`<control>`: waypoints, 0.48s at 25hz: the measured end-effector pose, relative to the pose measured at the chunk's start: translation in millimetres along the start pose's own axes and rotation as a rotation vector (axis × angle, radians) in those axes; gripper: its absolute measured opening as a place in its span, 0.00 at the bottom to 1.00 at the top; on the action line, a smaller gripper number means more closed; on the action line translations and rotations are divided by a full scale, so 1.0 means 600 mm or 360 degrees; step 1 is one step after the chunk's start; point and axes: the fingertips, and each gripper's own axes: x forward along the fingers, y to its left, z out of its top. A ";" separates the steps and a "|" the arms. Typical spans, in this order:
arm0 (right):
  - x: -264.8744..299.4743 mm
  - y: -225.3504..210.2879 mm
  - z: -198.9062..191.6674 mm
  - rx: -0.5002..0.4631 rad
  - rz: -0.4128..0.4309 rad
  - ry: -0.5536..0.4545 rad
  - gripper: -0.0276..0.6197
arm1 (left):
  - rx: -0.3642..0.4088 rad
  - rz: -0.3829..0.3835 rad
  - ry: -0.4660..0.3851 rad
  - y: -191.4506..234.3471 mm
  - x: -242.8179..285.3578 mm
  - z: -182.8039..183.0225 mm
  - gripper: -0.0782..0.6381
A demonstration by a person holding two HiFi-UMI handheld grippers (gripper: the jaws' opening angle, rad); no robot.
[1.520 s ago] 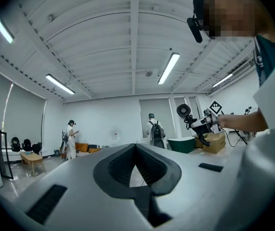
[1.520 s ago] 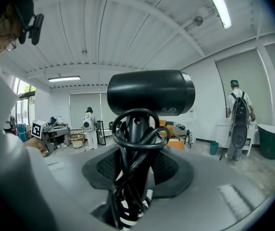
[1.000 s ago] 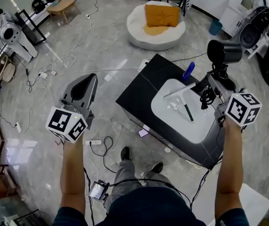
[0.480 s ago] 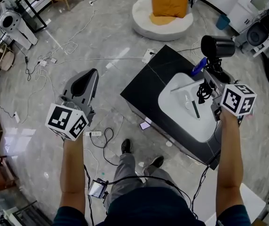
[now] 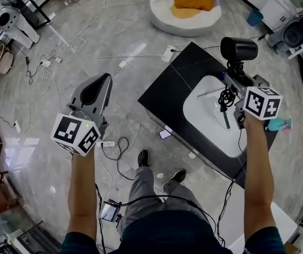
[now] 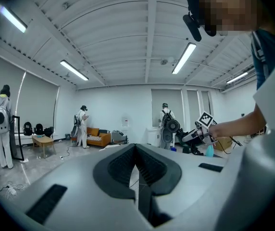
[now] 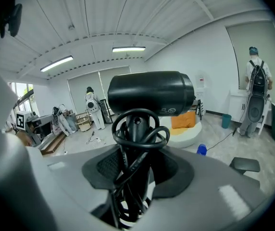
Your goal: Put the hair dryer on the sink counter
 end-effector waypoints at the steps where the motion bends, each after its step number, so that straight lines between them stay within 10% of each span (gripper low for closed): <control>1: 0.009 -0.001 -0.007 0.0006 0.0000 0.0012 0.30 | -0.0004 -0.0003 0.0006 0.002 0.002 -0.006 0.12; 12: 0.088 -0.012 -0.068 0.0064 -0.0001 0.0128 0.30 | -0.0053 -0.0014 0.0056 0.018 0.024 -0.057 0.12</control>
